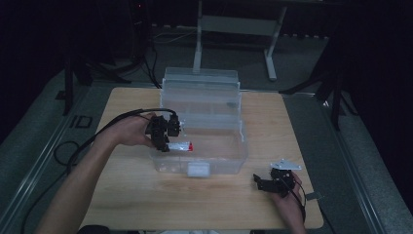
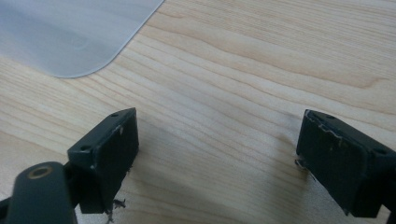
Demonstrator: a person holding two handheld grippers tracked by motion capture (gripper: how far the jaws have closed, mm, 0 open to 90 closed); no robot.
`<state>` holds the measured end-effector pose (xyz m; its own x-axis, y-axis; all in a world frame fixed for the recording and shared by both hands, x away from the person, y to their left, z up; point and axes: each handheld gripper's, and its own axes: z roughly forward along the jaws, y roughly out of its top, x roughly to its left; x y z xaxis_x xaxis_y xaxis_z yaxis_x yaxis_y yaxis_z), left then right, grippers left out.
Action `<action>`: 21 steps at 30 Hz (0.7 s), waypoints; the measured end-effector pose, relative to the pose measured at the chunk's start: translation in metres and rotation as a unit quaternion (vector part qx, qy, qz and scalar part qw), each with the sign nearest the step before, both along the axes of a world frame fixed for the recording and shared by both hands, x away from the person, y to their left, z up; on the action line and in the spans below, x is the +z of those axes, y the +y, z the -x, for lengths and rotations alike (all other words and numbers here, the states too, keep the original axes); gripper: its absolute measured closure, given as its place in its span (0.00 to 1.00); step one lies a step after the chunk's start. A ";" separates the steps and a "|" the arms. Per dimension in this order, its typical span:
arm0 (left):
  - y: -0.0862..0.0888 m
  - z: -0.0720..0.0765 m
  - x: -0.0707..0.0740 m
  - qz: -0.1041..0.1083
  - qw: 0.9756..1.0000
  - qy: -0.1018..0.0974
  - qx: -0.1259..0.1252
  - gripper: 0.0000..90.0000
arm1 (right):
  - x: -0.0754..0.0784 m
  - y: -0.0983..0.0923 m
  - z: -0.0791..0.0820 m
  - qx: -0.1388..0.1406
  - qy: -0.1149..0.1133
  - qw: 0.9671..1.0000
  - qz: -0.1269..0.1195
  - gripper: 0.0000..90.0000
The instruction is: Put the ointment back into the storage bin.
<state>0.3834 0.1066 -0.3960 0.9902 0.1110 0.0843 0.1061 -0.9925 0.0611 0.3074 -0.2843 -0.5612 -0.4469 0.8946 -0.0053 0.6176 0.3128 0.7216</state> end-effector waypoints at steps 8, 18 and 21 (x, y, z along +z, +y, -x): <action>-0.002 -0.001 -0.004 -0.004 1.000 0.001 0.004 0.78 | 0.000 0.000 0.000 0.000 0.000 1.000 0.000 0.14; -0.002 -0.002 -0.006 -0.003 1.000 0.016 0.011 0.69 | 0.000 0.000 0.000 0.000 0.000 1.000 0.000 0.14; -0.001 -0.002 -0.005 -0.007 1.000 0.007 0.012 0.59 | 0.000 0.000 0.000 0.000 0.000 1.000 0.000 0.14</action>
<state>0.3856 0.1053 -0.4006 0.9883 0.1346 0.0718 0.1315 -0.9902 0.0460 0.3074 -0.2842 -0.5612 -0.4467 0.8947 -0.0052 0.6177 0.3126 0.7216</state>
